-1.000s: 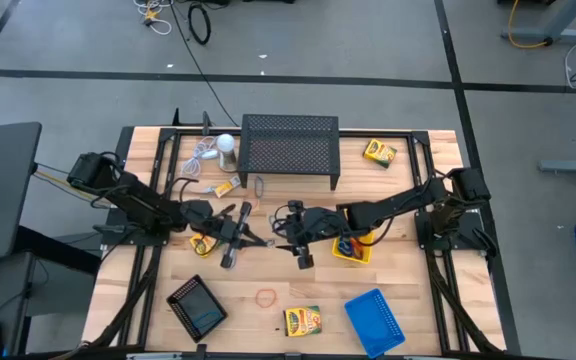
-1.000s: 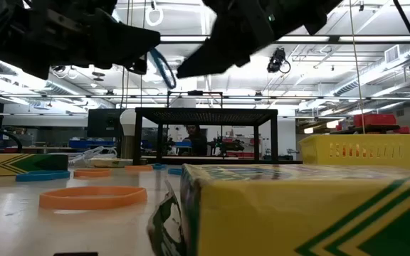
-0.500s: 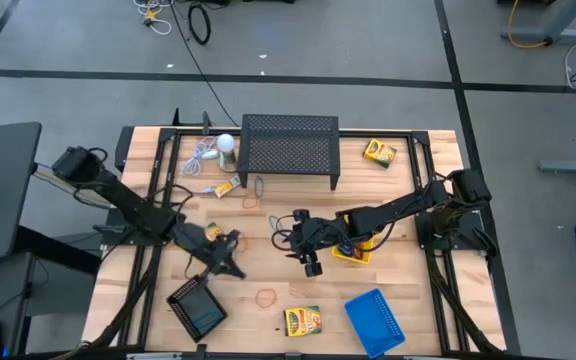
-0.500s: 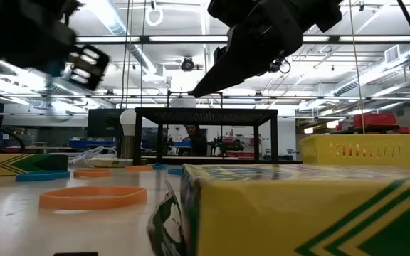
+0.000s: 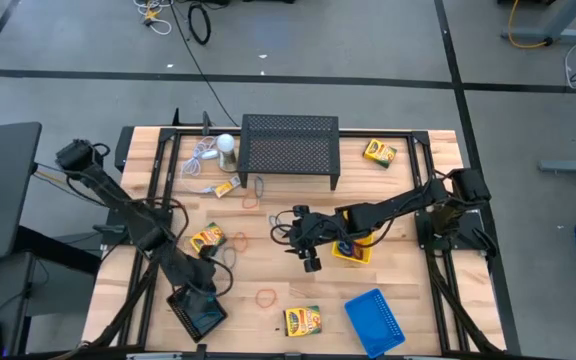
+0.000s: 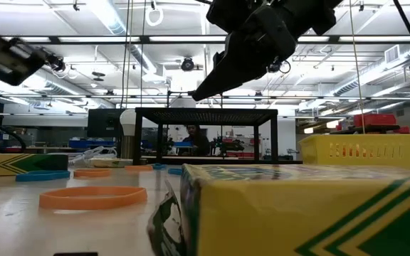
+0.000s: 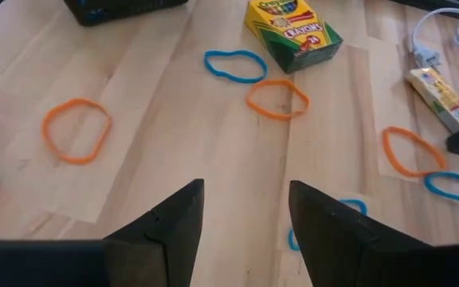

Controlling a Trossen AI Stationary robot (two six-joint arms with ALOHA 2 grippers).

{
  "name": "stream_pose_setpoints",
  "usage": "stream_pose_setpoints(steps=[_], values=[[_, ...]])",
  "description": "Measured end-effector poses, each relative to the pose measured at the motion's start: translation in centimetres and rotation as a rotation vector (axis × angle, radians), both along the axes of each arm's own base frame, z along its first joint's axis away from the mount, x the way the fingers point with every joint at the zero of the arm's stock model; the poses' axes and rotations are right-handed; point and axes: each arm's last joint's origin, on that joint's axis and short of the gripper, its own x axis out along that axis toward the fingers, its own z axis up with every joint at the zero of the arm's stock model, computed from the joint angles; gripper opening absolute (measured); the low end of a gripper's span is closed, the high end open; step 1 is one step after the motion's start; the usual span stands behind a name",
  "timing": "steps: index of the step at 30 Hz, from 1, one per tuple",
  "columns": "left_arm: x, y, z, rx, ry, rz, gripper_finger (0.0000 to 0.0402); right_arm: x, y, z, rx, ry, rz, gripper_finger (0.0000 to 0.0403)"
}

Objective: Pick & Place Office Desk Supplies
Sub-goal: Put the blue rubber band into the black basket

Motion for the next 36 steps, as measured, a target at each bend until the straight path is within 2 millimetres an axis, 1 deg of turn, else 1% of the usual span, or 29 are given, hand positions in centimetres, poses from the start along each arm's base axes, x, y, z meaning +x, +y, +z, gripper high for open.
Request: stream_pose_setpoints(steps=[3, 6, 14, 20, 27, 36], values=[[-0.4, 0.0, -0.9, 0.025, 0.086, 0.056, 0.0005, 0.1, -0.4, 0.0, -0.007, 0.001, -0.004, 0.0192], [-0.3, -0.1, -1.4, 0.019, 0.126, 0.1, 0.0012, 0.1, -0.9, -0.1, -0.007, 0.006, -0.013, 0.0192], [-0.3, -0.4, -1.5, -0.028, 0.146, 0.122, 0.0098, 0.1, -2.1, -0.3, 0.011, 0.039, -0.013, 0.0192], [-0.6, -0.7, -1.5, -0.042, 0.151, 0.136, 0.0141, 0.2, -3.0, -0.3, -0.001, 0.034, -0.021, 0.0192], [-0.9, -0.9, -1.4, 0.029, 0.061, 0.18, 0.0149, 0.4, -3.3, -0.2, -0.015, 0.013, -0.009, 0.0192], [-0.8, -0.9, -1.4, 0.044, 0.059, 0.15, 0.0146, 0.4, -3.3, -0.2, -0.013, 0.016, -0.004, 0.0192]])
